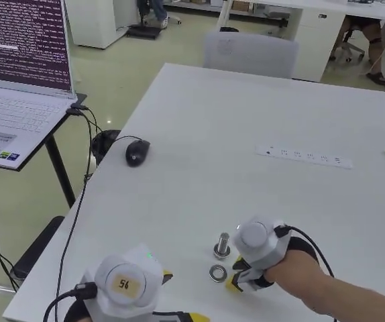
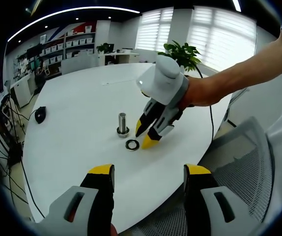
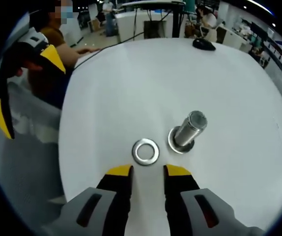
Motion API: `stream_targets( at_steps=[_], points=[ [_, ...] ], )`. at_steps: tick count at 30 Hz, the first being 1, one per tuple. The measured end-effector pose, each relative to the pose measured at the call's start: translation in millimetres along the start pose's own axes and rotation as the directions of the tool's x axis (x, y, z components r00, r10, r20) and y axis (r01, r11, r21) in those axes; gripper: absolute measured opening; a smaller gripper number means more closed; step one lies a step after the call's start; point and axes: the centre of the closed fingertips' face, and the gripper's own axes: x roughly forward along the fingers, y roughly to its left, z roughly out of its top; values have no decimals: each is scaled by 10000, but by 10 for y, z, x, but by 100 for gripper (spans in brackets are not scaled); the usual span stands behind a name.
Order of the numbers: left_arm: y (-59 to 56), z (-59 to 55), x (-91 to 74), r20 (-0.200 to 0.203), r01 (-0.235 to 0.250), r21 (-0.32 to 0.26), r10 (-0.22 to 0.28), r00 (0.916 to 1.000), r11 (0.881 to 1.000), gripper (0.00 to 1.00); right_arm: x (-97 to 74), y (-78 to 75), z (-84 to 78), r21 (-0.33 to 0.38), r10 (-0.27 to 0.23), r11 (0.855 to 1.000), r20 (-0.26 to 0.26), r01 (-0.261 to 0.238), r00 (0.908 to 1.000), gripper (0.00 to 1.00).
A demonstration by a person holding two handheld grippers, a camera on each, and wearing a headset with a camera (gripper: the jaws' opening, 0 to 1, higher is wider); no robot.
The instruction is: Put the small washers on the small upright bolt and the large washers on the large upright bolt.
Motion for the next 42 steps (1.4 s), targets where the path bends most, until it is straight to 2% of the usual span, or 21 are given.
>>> stream_targets(
  at_steps=[9, 23, 30, 33, 36, 39, 42],
  points=[
    [-13, -27, -19, -25, 9, -31, -9, 10000, 10000, 56, 104, 23, 153, -497, -23, 9988, 125, 29, 9999, 27],
    [-21, 20, 14, 6, 81, 54, -81, 10000, 10000, 56, 96, 22, 152, -744, -12, 9972, -84, 6, 10000, 24],
    [-10, 26, 10, 21, 58, 32, -58, 10000, 10000, 56, 72, 71, 88, -469, -24, 9989, -27, 22, 10000, 24],
    [5, 9, 2, -24, 22, 30, -22, 10000, 10000, 56, 35, 92, 41, 226, 102, 9997, -71, -100, 9999, 24],
    [17, -2, -6, -23, -2, -3, 2, 10000, 10000, 56, 10, 119, -12, 147, 229, 9996, -170, -227, 9996, 24],
    [33, -11, -18, -23, -40, -37, 40, 10000, 10000, 56, -40, 158, -104, -267, 280, 9992, -410, -291, 9988, 25],
    [52, -16, -32, 6, -101, -97, 101, 9999, 9999, 56, -80, 211, -169, -178, 473, 9987, -473, -482, 9978, 27]
  ],
)
